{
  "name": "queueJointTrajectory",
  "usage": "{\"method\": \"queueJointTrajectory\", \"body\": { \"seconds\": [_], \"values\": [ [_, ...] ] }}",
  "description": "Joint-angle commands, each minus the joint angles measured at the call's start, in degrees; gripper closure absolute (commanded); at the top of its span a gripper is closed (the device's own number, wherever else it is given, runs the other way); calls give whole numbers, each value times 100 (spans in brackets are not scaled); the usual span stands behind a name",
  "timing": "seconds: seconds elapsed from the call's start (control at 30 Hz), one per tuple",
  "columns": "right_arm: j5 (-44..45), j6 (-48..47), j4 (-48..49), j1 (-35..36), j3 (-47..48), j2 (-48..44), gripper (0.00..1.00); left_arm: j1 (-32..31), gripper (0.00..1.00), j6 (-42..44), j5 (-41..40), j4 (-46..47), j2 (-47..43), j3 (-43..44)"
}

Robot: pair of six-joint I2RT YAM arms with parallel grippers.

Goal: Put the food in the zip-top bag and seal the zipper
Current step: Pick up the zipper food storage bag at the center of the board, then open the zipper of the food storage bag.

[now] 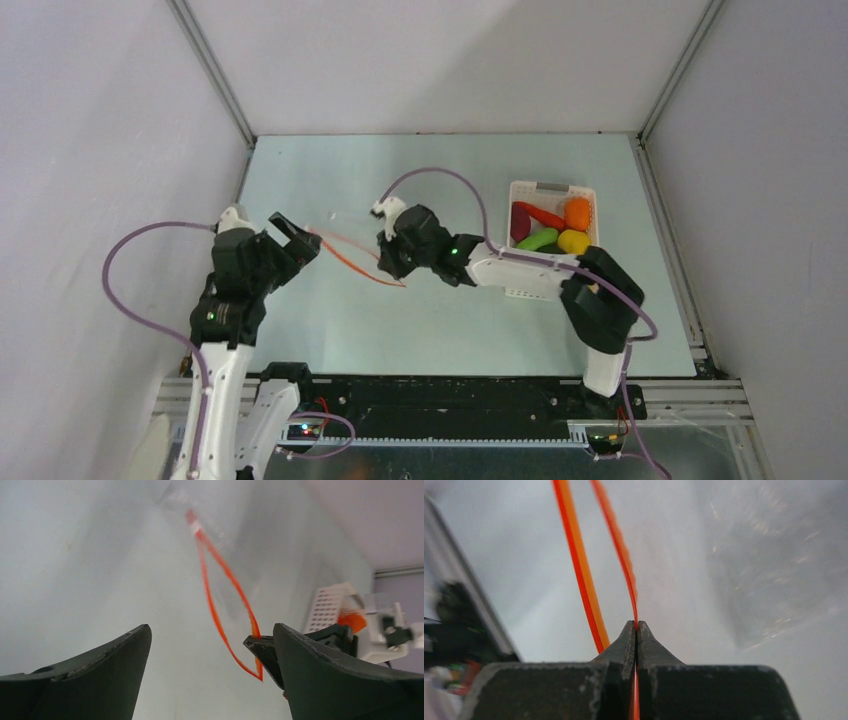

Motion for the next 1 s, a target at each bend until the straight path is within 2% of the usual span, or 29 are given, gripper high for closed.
{"method": "queueJointTrajectory", "body": {
  "seconds": [0.0, 0.1, 0.27, 0.5, 0.6, 0.77, 0.83, 0.97],
  "values": [
    [286, 1876, 476, -125, 36, -959, 100, 38, 2, -44, 578, 547, -561, 266],
    [303, 2775, 451, -298, 35, -1230, 100, -52, 2, -197, 971, 921, -718, 200],
    [419, 2998, 514, -138, 39, -1484, 100, -643, 2, -396, 873, 1470, -427, 171],
    [689, 3028, 295, -51, 37, -1683, 100, -1453, 2, -405, 373, 1663, 207, 424],
    [791, 2935, 284, -14, 35, -1744, 100, -1757, 2, -389, -88, 1628, 463, 438],
    [808, 2826, 283, 63, 35, -1779, 100, -1865, 1, -400, -363, 1635, 941, 472],
    [838, 2776, 283, 123, 37, -1792, 100, -1890, 4, -391, -373, 1667, 1078, 507],
    [964, 2637, 154, 212, 35, -1778, 100, -1933, 4, -351, -386, 1788, 1232, 496]
  ]
}}
